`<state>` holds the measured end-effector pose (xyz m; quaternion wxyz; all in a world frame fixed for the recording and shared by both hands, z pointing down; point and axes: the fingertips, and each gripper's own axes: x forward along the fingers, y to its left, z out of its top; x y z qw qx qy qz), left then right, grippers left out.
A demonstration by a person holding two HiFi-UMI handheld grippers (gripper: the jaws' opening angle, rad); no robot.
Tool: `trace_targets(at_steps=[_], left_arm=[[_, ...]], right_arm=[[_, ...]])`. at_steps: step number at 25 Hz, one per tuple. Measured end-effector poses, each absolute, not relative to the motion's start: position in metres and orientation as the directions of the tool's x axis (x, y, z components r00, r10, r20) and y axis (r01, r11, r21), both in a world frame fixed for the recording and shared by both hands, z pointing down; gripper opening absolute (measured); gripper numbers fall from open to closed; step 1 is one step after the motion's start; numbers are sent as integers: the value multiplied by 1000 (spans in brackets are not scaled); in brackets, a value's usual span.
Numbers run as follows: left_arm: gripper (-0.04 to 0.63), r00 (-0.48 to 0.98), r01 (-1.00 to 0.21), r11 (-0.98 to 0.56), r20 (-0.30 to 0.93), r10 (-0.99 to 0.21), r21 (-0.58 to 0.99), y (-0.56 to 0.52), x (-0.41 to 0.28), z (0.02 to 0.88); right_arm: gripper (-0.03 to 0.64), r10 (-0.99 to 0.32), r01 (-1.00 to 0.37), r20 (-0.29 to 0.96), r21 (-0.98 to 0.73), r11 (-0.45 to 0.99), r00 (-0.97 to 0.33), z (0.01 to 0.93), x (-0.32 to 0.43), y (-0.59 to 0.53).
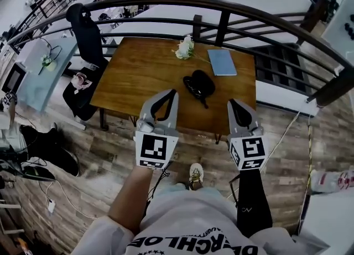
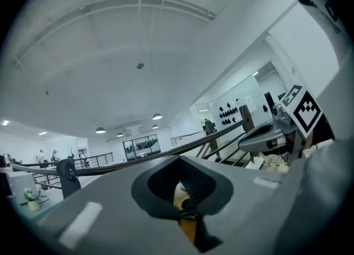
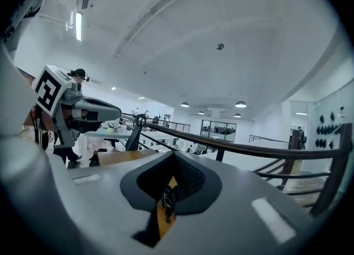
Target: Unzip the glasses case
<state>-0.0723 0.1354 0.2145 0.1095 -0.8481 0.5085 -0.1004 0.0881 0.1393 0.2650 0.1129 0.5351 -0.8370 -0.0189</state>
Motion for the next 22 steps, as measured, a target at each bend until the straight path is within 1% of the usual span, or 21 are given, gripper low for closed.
trace_targets(at_steps=[6, 12, 15, 18, 22], left_arm=[[0, 504, -818, -501, 69, -861, -284, 180, -77, 210], [0, 533, -803, -528, 65, -844, -278, 229, -103, 204], [0, 542, -798, -534, 54, -839, -280, 236, -101, 206], [0, 515, -810, -513, 72, -854, -284, 182, -81, 227], [0, 433, -840, -454, 136, -891, -298, 35, -45, 279]], right_arm=[[28, -918, -912, 173, 146, 383, -358, 260, 81, 192], [29, -929, -924, 175, 148, 353, -327, 256, 54, 247], [29, -934, -927, 169, 159, 340, -314, 259, 56, 255], [29, -922, -918, 177, 142, 371, -345, 283, 75, 198], [29, -875, -885, 210, 75, 460, -437, 345, 108, 41]])
